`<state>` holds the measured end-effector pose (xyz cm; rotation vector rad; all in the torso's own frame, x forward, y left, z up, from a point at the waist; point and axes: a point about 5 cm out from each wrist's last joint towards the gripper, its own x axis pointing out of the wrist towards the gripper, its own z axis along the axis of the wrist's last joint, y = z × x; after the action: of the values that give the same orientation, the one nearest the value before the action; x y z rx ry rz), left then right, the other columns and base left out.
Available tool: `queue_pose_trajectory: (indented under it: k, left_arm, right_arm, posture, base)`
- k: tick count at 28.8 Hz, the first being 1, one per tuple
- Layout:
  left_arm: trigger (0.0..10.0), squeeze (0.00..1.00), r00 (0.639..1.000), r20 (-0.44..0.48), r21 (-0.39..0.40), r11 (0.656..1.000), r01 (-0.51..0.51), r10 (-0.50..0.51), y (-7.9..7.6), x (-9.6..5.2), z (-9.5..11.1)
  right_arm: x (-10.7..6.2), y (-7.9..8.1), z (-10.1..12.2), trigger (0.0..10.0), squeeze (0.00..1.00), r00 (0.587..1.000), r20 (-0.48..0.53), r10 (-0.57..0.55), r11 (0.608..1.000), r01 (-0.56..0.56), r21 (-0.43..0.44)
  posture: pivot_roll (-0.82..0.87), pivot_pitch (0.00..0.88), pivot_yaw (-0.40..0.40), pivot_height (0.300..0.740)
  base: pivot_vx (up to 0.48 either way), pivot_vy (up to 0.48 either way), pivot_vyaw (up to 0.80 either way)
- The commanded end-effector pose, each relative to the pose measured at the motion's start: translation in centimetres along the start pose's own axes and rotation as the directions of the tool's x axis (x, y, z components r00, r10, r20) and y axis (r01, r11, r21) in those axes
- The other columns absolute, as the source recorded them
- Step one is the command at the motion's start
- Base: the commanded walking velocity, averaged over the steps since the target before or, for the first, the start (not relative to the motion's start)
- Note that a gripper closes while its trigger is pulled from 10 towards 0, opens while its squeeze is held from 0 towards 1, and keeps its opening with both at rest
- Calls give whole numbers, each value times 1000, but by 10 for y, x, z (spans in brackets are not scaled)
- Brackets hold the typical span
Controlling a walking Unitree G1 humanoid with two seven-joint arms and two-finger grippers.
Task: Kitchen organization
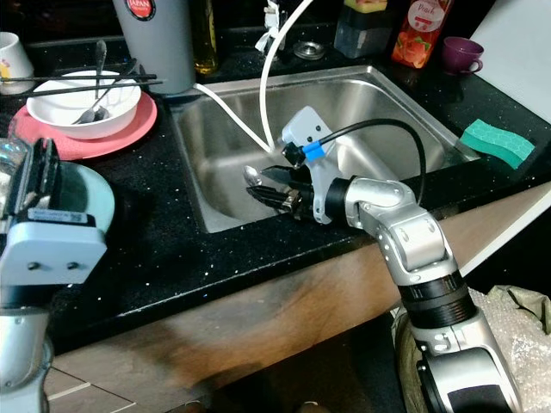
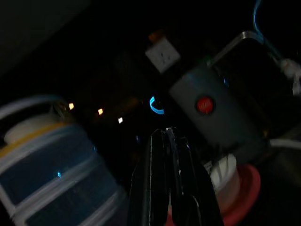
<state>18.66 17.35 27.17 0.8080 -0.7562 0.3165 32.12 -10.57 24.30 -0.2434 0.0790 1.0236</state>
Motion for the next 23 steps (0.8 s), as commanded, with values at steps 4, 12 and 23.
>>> queue_pose_trajectory:
  k: [4, 12, 23]
  left_arm:
    - [0, 0, 995, 87, -78, 995, 56, -49, -15, 21, 9]
    - [0, 0, 973, 168, -181, 966, 186, -156, -43, 69, 11]
    - [0, 0, 947, 165, -210, 929, 306, -275, -60, 105, -3]
  right_arm:
    - [0, -3, 1, 10000, 0, 1000, 11, -13, 1000, 13, -3]
    - [-3, -11, 3, 10000, 0, 994, 38, -101, 995, 101, 9]
    - [-11, -32, 4, 10000, 0, 943, 89, -322, 946, 316, 71]
  posture:
    - [53, 90, -79, 740]
    - [49, 92, -45, 740]
    - [60, 102, -15, 740]
  base:
    - [0, 0, 0]
    - [0, 0, 0]
    - [0, 0, 0]
